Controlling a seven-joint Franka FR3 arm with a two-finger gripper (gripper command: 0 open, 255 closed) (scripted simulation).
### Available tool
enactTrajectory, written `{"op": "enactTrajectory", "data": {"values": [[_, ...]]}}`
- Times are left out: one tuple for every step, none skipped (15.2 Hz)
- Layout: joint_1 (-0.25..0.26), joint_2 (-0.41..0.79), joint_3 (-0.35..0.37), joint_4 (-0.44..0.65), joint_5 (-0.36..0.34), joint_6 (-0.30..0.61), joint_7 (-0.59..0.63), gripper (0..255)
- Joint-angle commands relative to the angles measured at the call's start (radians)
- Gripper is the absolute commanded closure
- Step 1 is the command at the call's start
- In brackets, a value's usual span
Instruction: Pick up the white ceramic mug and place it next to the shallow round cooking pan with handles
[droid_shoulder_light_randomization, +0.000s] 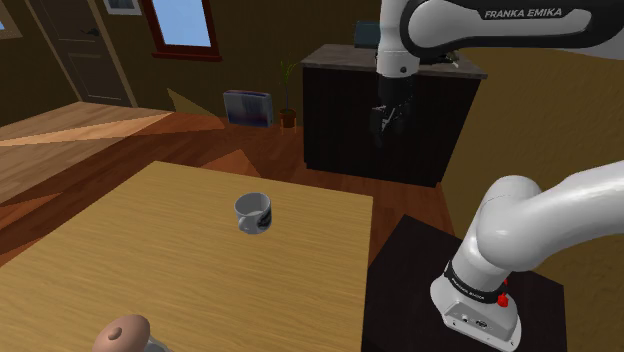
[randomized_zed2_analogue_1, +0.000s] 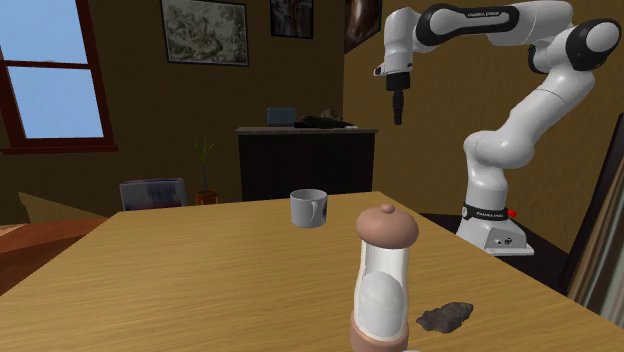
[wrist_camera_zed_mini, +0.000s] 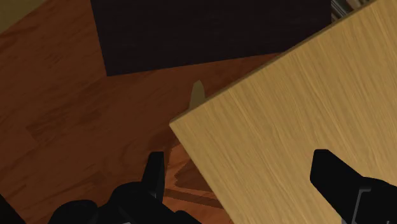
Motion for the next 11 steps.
{"op": "enactTrajectory", "data": {"values": [[0.0,0.0,0.0,0.0,0.0,0.0,0.0,0],[0.006,0.025,0.007,-0.002,0.01,0.028,0.009,0],[0.012,0.051,0.015,-0.003,0.019,0.056,0.018,0],[0.018,0.078,0.022,-0.002,0.028,0.083,0.027,0],[0.025,0.106,0.029,-0.001,0.036,0.11,0.035,0],[0.03,0.134,0.037,0.002,0.045,0.136,0.043,0],[0.036,0.163,0.044,0.007,0.053,0.163,0.051,0],[0.042,0.193,0.051,0.012,0.06,0.188,0.059,0],[0.048,0.224,0.058,0.019,0.067,0.213,0.066,0],[0.053,0.255,0.065,0.027,0.074,0.238,0.073,0],[0.059,0.287,0.072,0.037,0.08,0.262,0.08,0]]}}
